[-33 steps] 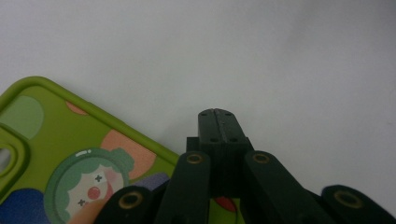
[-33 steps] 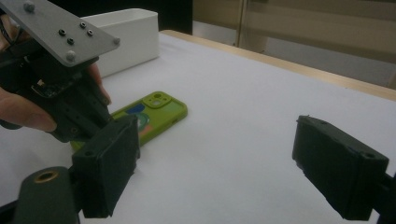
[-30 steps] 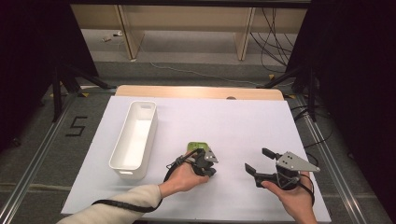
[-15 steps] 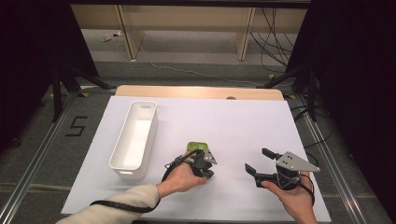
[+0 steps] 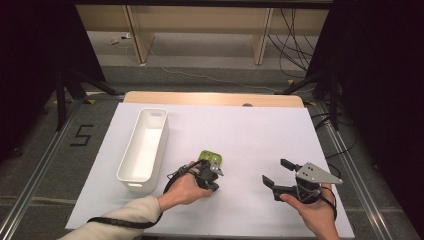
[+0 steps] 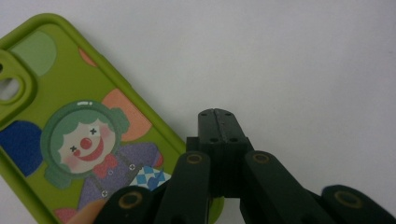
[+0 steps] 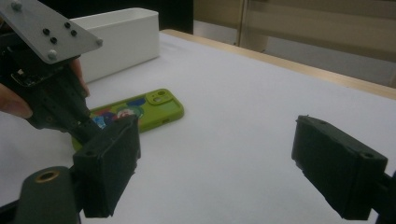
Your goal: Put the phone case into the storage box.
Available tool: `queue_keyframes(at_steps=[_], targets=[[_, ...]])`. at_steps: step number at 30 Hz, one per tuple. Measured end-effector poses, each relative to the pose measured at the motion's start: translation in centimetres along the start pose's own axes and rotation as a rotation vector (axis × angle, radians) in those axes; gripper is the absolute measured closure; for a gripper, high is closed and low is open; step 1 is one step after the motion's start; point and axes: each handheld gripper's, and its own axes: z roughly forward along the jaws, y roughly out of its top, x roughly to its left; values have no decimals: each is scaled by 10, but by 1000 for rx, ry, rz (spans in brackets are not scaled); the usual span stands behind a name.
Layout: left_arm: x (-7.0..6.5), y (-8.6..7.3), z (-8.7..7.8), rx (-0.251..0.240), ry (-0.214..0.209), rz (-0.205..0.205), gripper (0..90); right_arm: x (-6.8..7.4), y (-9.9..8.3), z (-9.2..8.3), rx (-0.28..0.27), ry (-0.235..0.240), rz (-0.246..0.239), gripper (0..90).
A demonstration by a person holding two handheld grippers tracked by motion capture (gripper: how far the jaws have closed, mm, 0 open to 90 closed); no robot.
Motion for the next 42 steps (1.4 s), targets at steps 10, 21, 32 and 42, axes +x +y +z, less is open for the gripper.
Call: queue_keyframes(at_steps=[10, 21, 32, 42], targets=[[7, -8, -5, 5, 11, -24, 900, 0, 0, 0, -2, 0, -2, 171], [10, -13, -7, 4, 22, -37, 900, 0, 0, 0, -3, 2, 1, 171], [9, -17, -20, -117, 8, -24, 603, 0, 0, 0, -6, 3, 5, 164], [17, -16, -36, -290, 72, -129, 47, 0, 0, 0, -6, 5, 0, 162]])
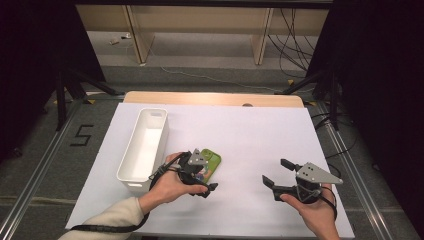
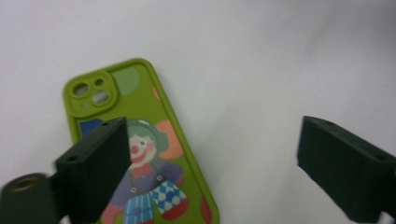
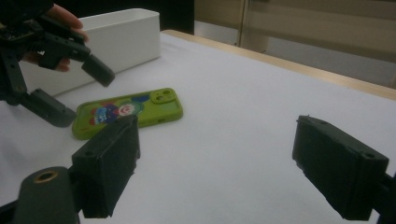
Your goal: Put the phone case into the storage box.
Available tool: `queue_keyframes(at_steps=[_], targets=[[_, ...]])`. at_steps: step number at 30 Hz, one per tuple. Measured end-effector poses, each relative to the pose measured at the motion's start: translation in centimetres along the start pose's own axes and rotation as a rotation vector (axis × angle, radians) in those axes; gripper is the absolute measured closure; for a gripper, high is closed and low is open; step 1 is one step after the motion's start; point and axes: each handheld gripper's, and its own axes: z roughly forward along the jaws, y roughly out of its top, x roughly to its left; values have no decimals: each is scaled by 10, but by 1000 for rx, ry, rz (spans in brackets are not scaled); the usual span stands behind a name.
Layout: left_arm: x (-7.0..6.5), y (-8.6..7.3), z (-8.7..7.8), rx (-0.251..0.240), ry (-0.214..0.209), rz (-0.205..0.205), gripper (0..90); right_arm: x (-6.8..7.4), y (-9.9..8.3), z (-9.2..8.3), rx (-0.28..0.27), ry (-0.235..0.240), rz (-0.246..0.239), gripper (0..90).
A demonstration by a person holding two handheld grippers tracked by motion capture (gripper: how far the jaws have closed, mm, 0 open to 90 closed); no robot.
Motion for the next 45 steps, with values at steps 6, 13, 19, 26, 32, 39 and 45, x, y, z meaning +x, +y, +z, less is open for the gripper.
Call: queue_keyframes(at_steps=[6, 13, 19, 26, 32, 39, 45], targets=[[11, 7, -4, -62, 33, -45, 0, -1, 0, 0, 1, -3, 4, 162], [24, 15, -1, -83, 71, -66, 0, 0, 0, 0, 1, -5, 4, 161], [29, 19, 3, -97, 82, -65, 0, -1, 0, 0, -5, -7, 4, 160], [31, 24, 7, -110, 84, -72, 0, -1, 0, -1, -8, -8, 3, 160], [33, 27, 10, -118, 88, -64, 0, -1, 1, -1, -9, -7, 6, 160], [37, 28, 16, -100, 97, -72, 0, -1, 1, -2, -12, -6, 3, 159], [39, 30, 23, -78, 106, -68, 0, 0, 1, -1, -17, -6, 3, 160]])
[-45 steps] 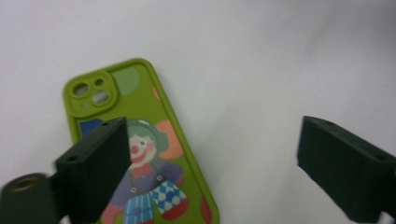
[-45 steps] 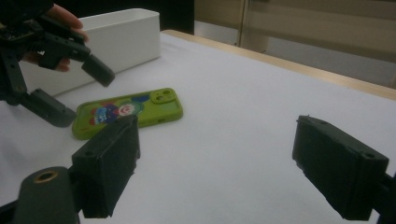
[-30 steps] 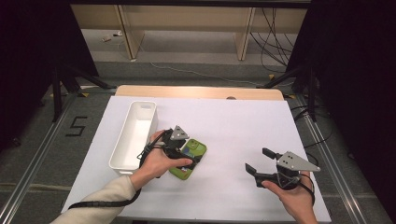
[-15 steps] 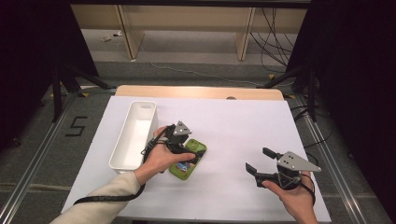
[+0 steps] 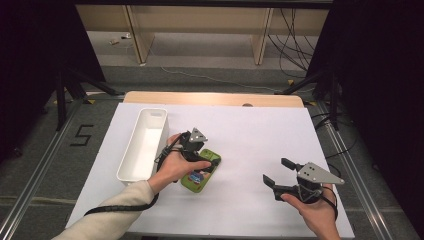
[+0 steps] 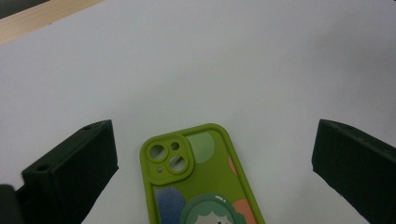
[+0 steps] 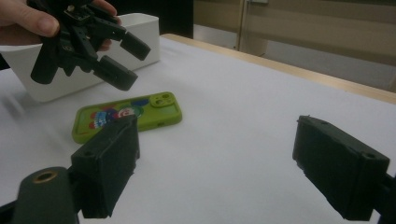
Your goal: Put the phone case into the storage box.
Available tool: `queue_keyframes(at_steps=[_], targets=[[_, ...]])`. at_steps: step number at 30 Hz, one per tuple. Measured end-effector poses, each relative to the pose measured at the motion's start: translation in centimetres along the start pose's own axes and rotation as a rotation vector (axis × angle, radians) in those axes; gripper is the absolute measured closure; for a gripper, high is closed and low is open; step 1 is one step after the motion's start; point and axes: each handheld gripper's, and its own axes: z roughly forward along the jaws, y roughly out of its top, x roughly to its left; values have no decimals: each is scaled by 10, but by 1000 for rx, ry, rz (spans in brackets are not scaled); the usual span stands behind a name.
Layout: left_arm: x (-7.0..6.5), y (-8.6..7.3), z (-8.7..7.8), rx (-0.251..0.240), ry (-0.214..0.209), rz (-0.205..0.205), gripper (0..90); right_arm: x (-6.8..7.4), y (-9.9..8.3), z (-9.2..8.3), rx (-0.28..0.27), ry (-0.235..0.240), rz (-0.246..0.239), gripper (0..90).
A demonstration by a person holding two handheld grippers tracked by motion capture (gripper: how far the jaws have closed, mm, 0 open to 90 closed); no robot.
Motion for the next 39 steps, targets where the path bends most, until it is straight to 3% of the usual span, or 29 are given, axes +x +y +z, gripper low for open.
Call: queue_keyframes(at_steps=[25, 39], targets=[[2, 4, 33, 89, 29, -24, 19, 0, 0, -1, -2, 4, -2, 160], [10, 0, 55, 119, 74, -74, 19, 0, 0, -1, -1, 6, -3, 160]])
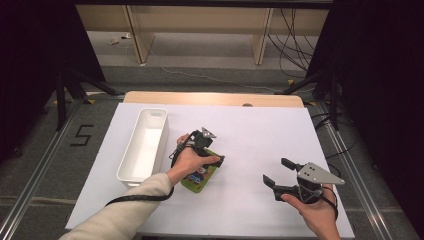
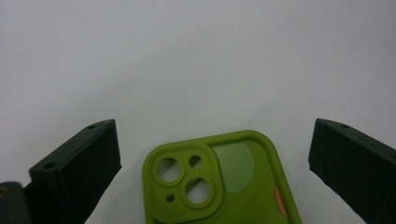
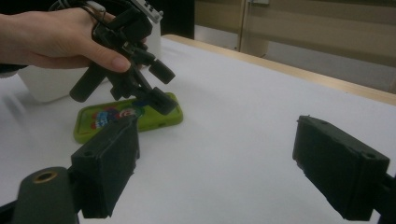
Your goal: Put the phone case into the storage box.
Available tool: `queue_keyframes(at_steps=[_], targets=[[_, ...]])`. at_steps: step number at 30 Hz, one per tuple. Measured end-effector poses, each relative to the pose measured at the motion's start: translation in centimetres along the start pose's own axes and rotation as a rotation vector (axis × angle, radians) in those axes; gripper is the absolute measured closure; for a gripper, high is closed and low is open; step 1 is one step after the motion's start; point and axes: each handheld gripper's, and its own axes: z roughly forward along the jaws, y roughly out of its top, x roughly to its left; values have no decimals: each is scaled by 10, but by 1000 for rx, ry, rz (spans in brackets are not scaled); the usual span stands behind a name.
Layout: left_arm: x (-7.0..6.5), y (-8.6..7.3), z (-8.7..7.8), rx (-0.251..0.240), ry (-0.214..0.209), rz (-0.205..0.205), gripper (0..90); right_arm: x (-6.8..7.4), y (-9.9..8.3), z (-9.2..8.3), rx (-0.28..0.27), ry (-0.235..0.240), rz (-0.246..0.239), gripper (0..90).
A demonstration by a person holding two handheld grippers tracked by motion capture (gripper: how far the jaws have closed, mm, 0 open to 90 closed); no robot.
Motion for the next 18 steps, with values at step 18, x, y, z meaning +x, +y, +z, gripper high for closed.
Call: queue_keyframes(at_steps=[18], targets=[[2, -5, 12, 31, 12, -8, 19, 0, 0, 0, 1, 1, -2, 160]])
